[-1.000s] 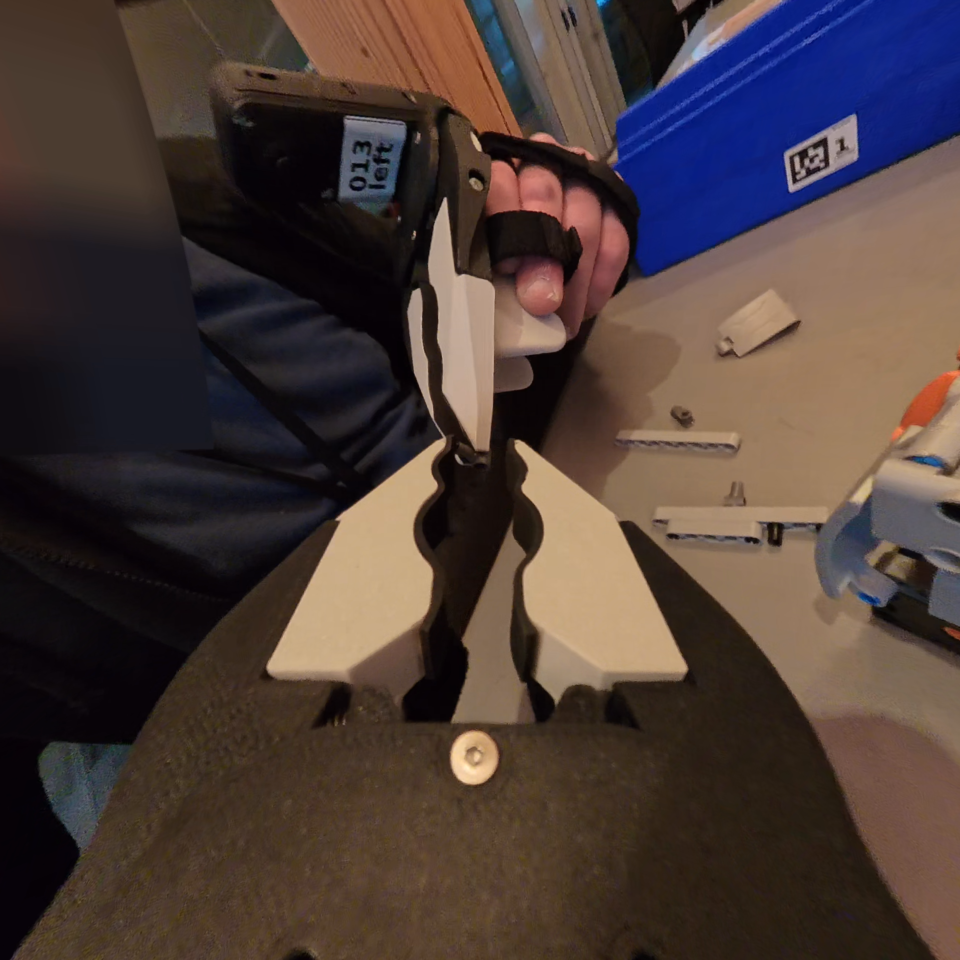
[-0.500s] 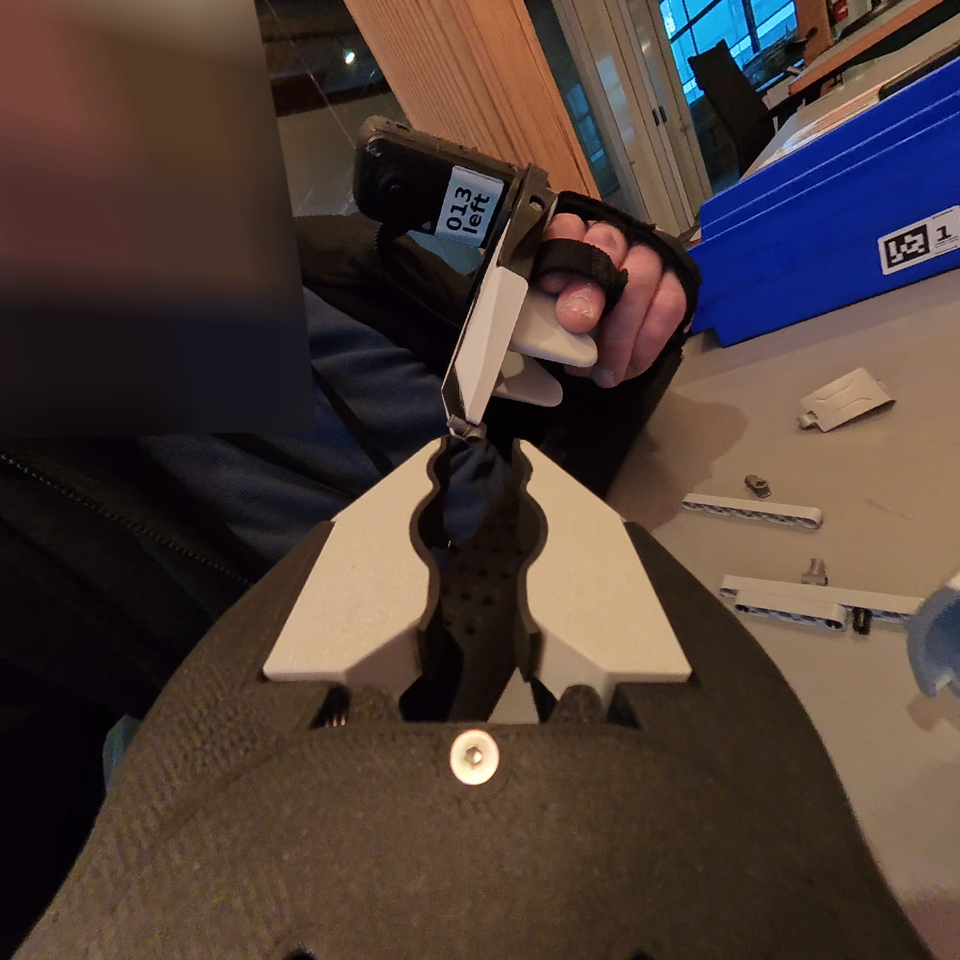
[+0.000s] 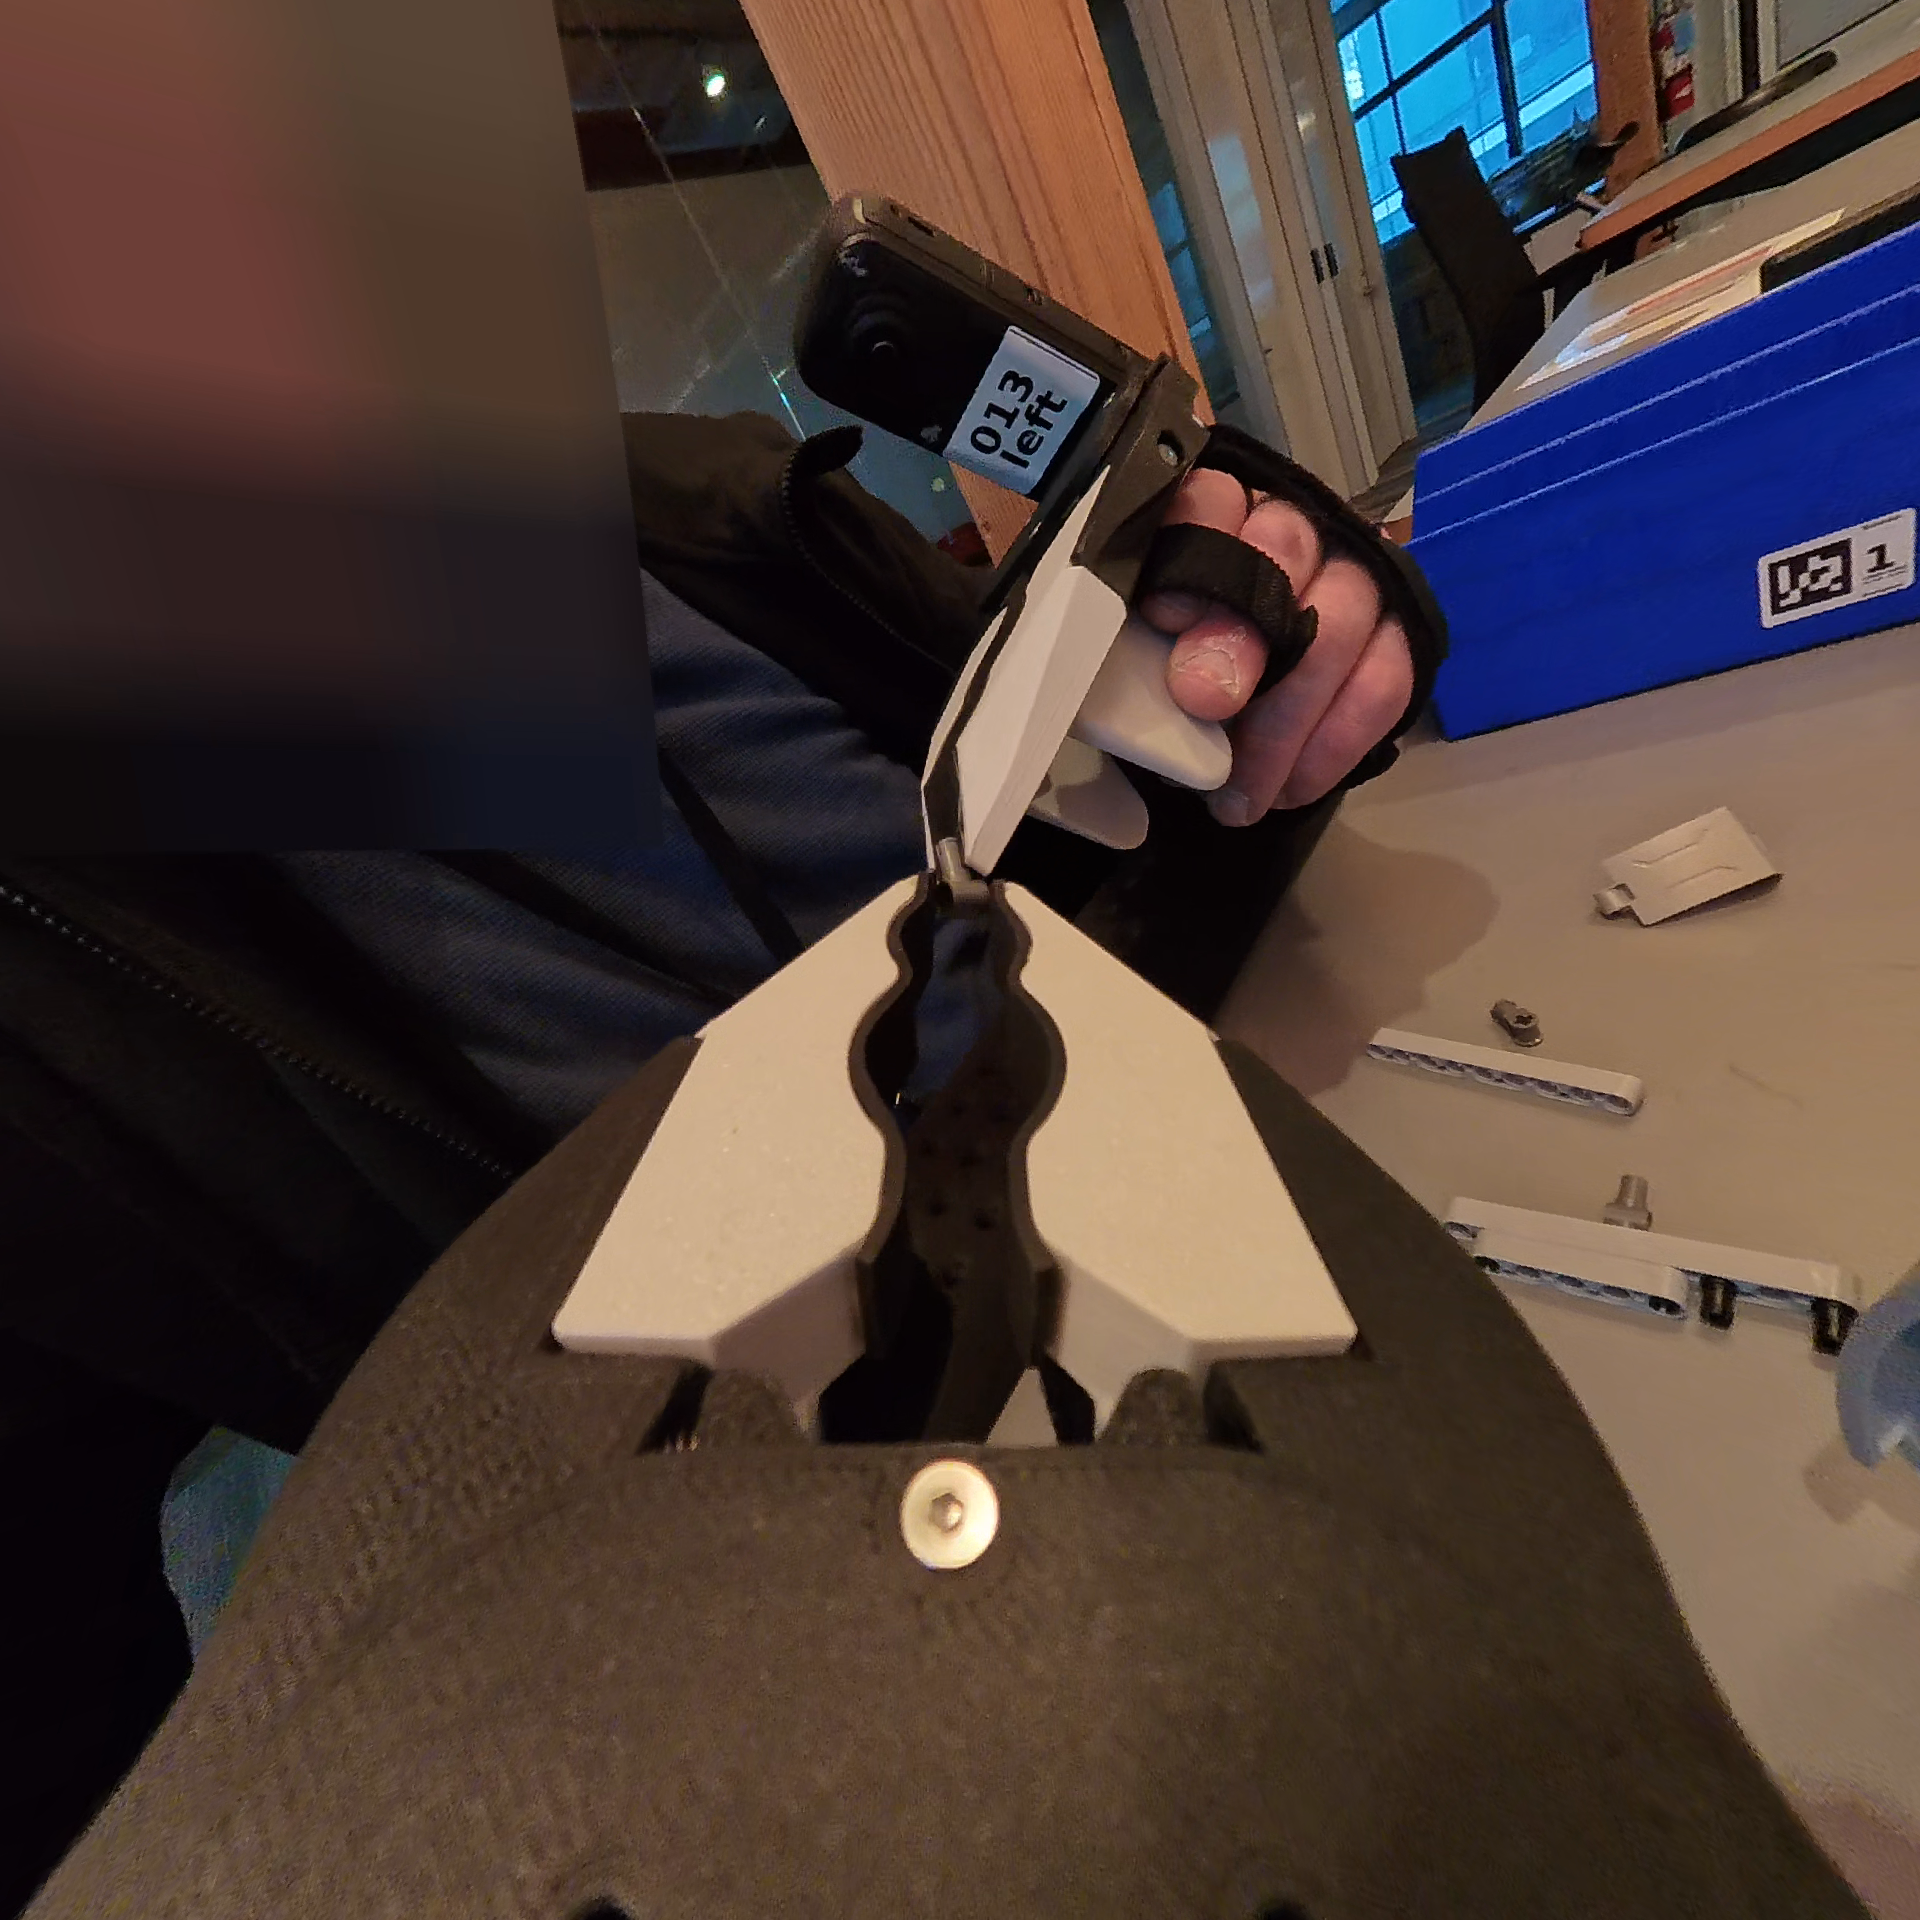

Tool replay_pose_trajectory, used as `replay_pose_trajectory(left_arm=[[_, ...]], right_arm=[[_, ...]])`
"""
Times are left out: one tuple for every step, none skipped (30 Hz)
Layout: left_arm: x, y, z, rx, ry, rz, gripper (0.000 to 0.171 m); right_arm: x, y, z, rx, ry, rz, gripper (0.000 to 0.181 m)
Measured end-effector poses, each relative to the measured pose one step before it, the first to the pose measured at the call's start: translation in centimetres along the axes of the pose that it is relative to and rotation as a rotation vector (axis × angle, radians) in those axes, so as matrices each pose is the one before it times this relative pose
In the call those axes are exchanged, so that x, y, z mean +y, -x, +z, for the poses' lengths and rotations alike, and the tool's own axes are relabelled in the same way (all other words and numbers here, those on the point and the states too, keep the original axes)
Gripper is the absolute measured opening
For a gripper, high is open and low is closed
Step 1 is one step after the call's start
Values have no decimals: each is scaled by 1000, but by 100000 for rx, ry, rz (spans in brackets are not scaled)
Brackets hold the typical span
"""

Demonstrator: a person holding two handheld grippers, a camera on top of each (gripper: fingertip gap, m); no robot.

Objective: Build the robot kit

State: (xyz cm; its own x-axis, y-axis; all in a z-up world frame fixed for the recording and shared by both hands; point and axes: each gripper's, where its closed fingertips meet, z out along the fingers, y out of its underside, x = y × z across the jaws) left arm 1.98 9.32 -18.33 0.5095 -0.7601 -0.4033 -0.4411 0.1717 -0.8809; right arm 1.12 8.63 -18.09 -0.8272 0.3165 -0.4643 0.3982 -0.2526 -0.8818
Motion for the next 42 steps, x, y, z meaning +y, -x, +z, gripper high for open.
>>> replay_pose_trajectory(left_arm=[[21, 63, -31, -299, 23, 12, 2], [36, -44, 12, 165, 33, 358, 2], [25, -72, 26, 215, 164, 52, 2], [36, 42, 18, -383, 216, 55, 2], [129, 69, 18, -228, 621, 74, 2], [171, 52, 15, -108, 605, 159, 2], [272, 97, 16, -365, 1176, 288, 2], [292, 138, 4, -595, 1196, 351, 2], [218, 123, -5, -529, 912, 172, 2], [276, 129, 24, -900, 1685, 811, 2], [266, 103, 37, -942, 1639, 1285, 2], [221, 102, 11, -840, 1211, 626, 2], [223, 75, 2, -542, 1298, 771, 2], [227, 31, 33, -367, 1505, 1258, 2], [153, 63, 29, -651, 1113, 676, 2], [176, 24, 33, -188, 1131, 192, 2], [311, -4, 80, 249, 1722, 236, 2], [326, -10, 80, 224, 1658, 95, 2], [260, -51, 58, 409, 1362, 1, 2], [183, 63, -1, -759, 1159, 1162, 2], [136, 72, -14, -995, 1257, 1861, 2], [6, -57, -32, -203, 370, 1467, 1], [-15, -221, 3, 809, 256, 916, 0], [56, -42, 31, -493, 732, 1129, 0], [206, 36, 72, -983, 1693, 1510, 0], [16, -96, 16, -181, 338, 1489, 0], [28, -153, 34, 212, 796, 1055, 0], [150, 78, 24, -1427, 1465, 1765, 0], [135, 89, -3, -1143, 1088, 1811, 5], [-54, -238, -16, 1061, -1, 914, 8], [-87, -246, 53, 578, 266, 974, 11], [-29, -300, 129, 383, 556, 1985, 13], [56, -362, 169, 807, 891, 1956, 12], [92, -103, 123, -245, 756, 931, 9], [35, 41, -4, -474, 40, 144, 2], [42, 15, -36, 458, -247, -509, 1], [67, 121, -32, 117, -278, -1466, 0], [-19, 76, -31, 368, -662, -1897, 0], [-34, 31, -3, 580, -465, -1799, 0], [24, 100, 23, 103, -142, -1595, 0], [33, 156, 16, -149, -318, -1714, 0], [-66, -23, 22, 1059, -1071, -2112, 0]], right_arm=[[-38, -11, -36, 547, 26, -493, 6], [59, -29, 39, 678, 752, -691, 6], [57, 3, 17, 444, 578, -492, 6], [-1, -64, -42, 611, 195, -217, 6], [32, -110, -54, 943, 282, -193, 6], [71, -177, -47, 1229, 525, -21, 6], [62, -249, -73, 1574, 544, 249, 6], [17, -231, -100, 1829, 331, -167, 6], [38, -220, -69, 2200, 630, -540, 6], [71, -265, -64, 2437, 1023, -429, 6], [104, -226, -69, 2164, 1066, -229, 6], [92, -224, -67, 2198, 980, -473, 6], [125, -250, -58, 2658, 1167, -1234, 6], [129, -204, -2, 2614, 1402, -1445, 5], [66, -187, 18, 2481, 1083, -1438, 6], [116, -196, 20, 2777, 1477, -1973, 6], [172, -222, 22, 3316, 1918, -2542, 5], [88, -174, -10, 2972, 1442, -2417, 5], [21, -4, -11, 1499, 898, -1435, 5], [119, 15, 26, 882, 1428, -557, 6], [207, -133, 55, 1621, 1656, -569, 6], [154, -20, 71, 207, 942, 420, 6], [115, 65, 66, -1045, 439, 1527, 6], [116, -67, 56, -372, 331, 1364, 6], [90, -98, 26, -123, 150, 959, 6], [92, 37, 33, -1078, 337, 1568, 5], [97, -2, 48, -941, 459, 1749, 5], [93, -75, 25, -389, 199, 1381, 5], [96, 11, 14, -1088, 36, 1561, 5], [57, 71, 17, -1530, -182, 1408, 5], [45, -11, 12, -834, -101, 1190, 6], [102, 30, 46, -1028, 340, 1242, 6], [98, 169, 59, -1603, 314, 924, 6], [102, 87, 83, -772, 488, 416, 5], [123, 9, 96, -134, 783, 235, 6], [30, -44, 61, 319, 379, 281, 6], [-50, -132, 4, 1017, -174, -48, 6], [-82, -59, -32, 826, -288, -528, 6], [-86, -49, -33, 877, -269, -772, 6], [-63, -126, -29, 1372, -127, -790, 6], [-38, -112, -10, 1259, -37, -754, 6], [49, 13, 36, 401, 517, -736, 6]])
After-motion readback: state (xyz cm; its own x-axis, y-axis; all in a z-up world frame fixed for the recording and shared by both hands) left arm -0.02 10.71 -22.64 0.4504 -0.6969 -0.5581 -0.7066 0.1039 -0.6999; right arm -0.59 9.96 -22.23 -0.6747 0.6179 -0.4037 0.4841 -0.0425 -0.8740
